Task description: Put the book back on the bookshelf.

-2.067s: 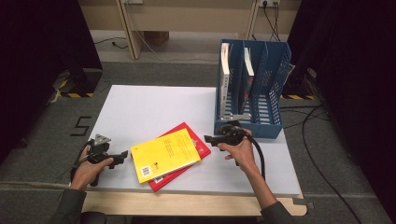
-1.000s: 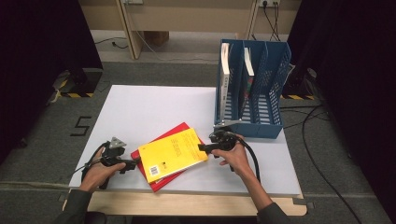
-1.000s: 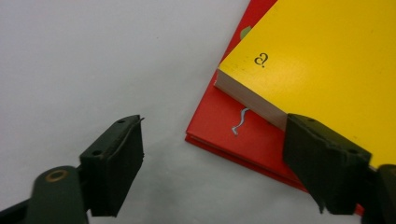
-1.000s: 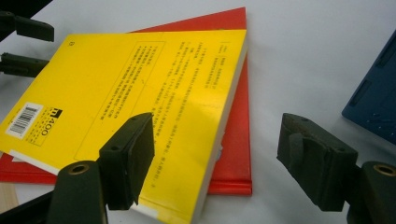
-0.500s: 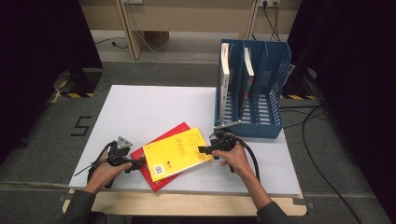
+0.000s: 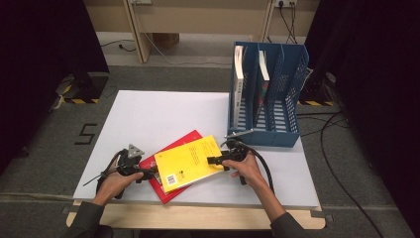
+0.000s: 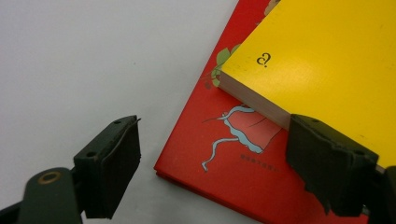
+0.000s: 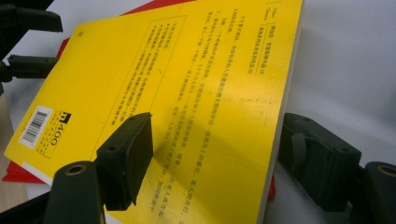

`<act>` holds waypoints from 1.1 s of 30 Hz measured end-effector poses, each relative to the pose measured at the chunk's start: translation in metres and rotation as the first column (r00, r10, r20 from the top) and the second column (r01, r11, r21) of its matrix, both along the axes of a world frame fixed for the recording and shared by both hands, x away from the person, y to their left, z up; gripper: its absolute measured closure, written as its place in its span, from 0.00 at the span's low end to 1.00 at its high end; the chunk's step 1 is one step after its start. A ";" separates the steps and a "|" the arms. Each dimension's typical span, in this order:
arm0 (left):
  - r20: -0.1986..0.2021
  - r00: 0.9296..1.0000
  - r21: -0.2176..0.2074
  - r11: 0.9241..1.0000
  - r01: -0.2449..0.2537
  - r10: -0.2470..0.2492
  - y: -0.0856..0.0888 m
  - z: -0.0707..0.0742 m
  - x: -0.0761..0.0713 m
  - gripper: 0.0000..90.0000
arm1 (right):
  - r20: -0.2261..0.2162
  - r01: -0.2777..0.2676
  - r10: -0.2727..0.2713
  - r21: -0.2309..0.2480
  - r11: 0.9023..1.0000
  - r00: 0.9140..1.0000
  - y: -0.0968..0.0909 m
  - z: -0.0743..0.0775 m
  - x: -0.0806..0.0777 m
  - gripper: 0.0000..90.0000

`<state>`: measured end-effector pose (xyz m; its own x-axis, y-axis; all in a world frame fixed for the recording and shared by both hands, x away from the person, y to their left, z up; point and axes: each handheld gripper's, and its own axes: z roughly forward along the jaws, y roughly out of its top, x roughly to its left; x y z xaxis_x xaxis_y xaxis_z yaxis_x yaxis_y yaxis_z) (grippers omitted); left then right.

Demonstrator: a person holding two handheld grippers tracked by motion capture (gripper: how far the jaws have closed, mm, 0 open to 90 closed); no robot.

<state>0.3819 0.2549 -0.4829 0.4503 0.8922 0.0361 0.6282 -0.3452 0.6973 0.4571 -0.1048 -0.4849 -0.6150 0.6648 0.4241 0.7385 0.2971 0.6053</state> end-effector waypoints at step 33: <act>-0.009 1.000 -0.028 0.999 0.017 -0.017 0.004 -0.002 -0.001 0.16 | -0.036 -0.112 0.118 0.146 0.983 0.992 0.028 0.080 -0.005 0.73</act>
